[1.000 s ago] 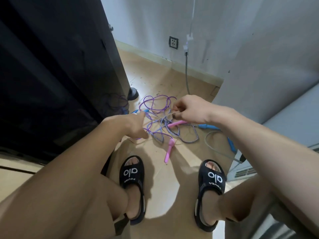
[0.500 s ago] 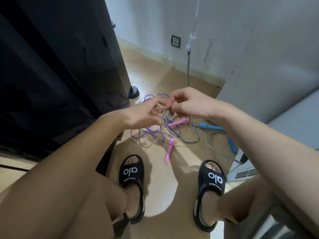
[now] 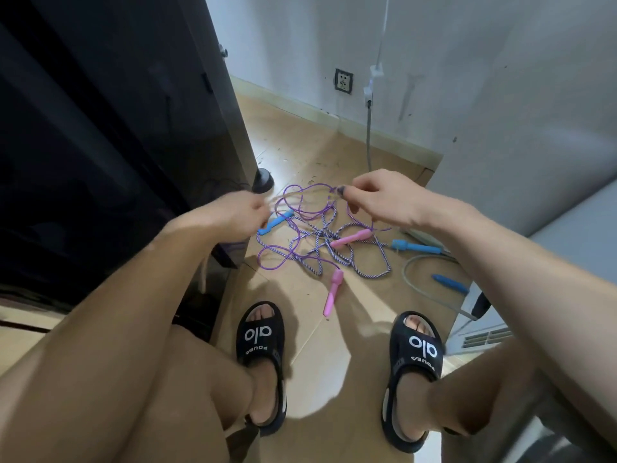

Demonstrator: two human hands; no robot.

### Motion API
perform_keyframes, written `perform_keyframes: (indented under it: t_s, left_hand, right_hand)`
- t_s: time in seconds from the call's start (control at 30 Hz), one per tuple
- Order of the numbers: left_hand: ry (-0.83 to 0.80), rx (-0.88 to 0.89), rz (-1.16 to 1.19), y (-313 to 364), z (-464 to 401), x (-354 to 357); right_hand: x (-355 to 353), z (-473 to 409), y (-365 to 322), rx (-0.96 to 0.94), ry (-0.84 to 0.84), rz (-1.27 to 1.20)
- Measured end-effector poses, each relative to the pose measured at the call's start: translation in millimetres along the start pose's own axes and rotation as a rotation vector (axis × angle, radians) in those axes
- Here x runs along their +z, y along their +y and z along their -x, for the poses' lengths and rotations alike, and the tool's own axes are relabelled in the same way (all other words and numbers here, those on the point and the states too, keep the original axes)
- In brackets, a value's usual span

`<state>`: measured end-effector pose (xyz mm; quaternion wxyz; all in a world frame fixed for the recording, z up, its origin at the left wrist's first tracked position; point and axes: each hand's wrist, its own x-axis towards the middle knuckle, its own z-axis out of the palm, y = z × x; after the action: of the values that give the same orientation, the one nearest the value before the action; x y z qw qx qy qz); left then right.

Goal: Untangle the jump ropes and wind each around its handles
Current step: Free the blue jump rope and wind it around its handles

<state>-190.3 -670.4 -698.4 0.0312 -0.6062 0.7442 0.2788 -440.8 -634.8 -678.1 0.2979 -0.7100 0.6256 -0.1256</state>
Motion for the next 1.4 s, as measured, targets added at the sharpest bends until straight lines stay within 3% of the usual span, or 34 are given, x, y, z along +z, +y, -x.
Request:
perform_keyframes:
  t_s: [0.1,0.23,0.37,0.43,0.5,0.6,0.7,0.8,0.87,1.0,1.13,1.2,1.3,1.4]
  left_hand:
    - [-0.254,-0.006,-0.038,-1,10,9]
    - [-0.110,0.276,0.319,33,13,12]
    - [-0.090,0.254,0.527,39,11,13]
    - [-0.020,0.172,0.457,30,8,8]
    - [0.065,0.087,0.208,22,6,3]
    - [-0.055,0.047,-0.065,18,7,6]
    - [-0.171,0.146,0.074,27,13,13]
    - [-0.108,0.329,0.421,39,9,19]
    - [-0.044,0.351,0.517,44,9,18]
    - [-0.053,0.271,0.526,39,10,11]
    - [0.063,0.242,0.239,24,8,3]
    - [0.033,0.166,0.075,16,8,4]
    - [-0.142,0.069,0.288,23,12,13]
    - [-0.184,0.187,0.493,46,14,20]
  right_hand:
    - [12,-1,-15,-0.035,0.003,-0.155]
    - [18,-1,-28,-0.060,0.011,-0.239]
    - [9,-4,-20,-0.065,0.061,-0.126]
    - [7,-6,-7,-0.045,0.082,0.014]
    - [5,-7,3,-0.007,0.102,0.073]
    - [7,-6,5,0.005,0.114,0.057]
    - [15,-6,-8,-0.030,0.063,-0.006]
    - [21,-4,-19,-0.068,0.002,-0.042]
    - [20,-4,-21,-0.079,0.014,-0.075]
    - [12,-8,-17,-0.061,0.037,-0.044]
    - [3,-10,-2,-0.015,0.095,0.078]
    - [2,-12,5,0.006,0.141,0.086]
    - [5,-10,-4,-0.019,0.162,0.025]
    - [12,-8,-20,-0.069,0.119,-0.045]
